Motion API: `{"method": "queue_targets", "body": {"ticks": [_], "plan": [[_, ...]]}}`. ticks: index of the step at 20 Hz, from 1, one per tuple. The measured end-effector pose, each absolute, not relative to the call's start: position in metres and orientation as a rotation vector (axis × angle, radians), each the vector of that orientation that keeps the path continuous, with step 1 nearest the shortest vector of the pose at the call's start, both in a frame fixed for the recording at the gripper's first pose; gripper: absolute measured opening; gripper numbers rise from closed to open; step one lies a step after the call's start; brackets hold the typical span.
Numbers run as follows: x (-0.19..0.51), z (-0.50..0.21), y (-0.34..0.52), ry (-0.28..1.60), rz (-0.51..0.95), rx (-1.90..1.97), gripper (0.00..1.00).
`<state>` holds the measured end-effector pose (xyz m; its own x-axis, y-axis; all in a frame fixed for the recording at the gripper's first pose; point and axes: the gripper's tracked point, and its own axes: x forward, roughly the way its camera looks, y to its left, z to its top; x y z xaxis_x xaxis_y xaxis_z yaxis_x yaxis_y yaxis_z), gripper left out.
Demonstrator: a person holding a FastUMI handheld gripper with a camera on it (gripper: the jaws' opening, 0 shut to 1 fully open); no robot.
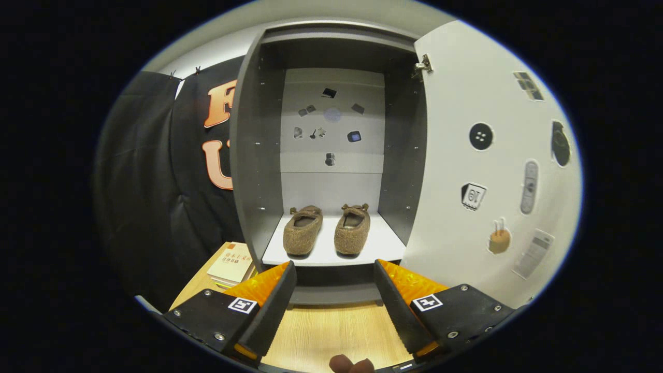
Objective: Open the shoe cabinet door, grab the shoes and put them into the shoe cabinet, then close the shoe cabinet door.
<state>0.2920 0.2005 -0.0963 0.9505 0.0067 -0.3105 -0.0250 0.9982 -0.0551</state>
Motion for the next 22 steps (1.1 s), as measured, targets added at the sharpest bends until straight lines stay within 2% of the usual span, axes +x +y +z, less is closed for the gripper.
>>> {"method": "queue_targets", "body": {"ticks": [13,22], "plan": [[0.152,-0.104,0.099,0.311,0.132,-0.015,0.94],[0.119,-0.090,-0.013,0.260,0.108,0.028,0.94]]}}
